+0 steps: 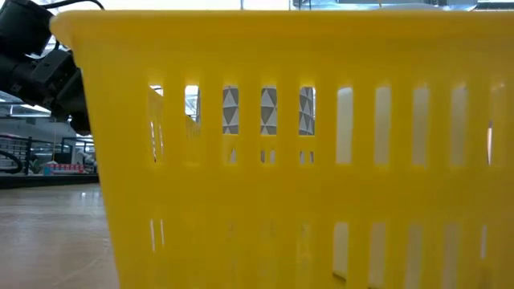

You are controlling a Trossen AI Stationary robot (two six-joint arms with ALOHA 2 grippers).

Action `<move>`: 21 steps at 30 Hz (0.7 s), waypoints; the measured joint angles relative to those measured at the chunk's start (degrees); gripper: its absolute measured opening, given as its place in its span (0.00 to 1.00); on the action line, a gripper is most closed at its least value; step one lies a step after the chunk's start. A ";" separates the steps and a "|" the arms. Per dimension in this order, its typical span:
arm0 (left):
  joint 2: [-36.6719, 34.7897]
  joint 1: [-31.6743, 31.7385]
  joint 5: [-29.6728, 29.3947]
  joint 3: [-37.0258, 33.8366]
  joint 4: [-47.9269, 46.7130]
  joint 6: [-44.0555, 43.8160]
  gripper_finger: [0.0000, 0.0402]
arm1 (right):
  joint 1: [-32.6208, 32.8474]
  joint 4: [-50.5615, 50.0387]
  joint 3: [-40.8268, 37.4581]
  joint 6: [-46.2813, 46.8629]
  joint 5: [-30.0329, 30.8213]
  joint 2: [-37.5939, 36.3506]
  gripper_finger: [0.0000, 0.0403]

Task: Pick and place pill bottles into a basket
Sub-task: Put the white pill bottle into the yellow bin

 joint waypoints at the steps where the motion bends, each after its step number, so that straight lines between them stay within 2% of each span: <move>1: 0.00 -0.02 0.23 0.00 0.00 -0.01 0.85 | -0.24 0.18 -0.96 0.28 -0.04 0.03 0.37; 12: 0.00 0.00 1.08 0.00 -0.07 -0.66 0.85 | -1.05 7.29 -9.44 2.97 -0.18 0.03 0.37; 21: 0.00 0.01 1.06 0.00 -0.05 -0.50 0.85 | -0.94 12.60 -12.77 5.63 -1.64 0.04 0.37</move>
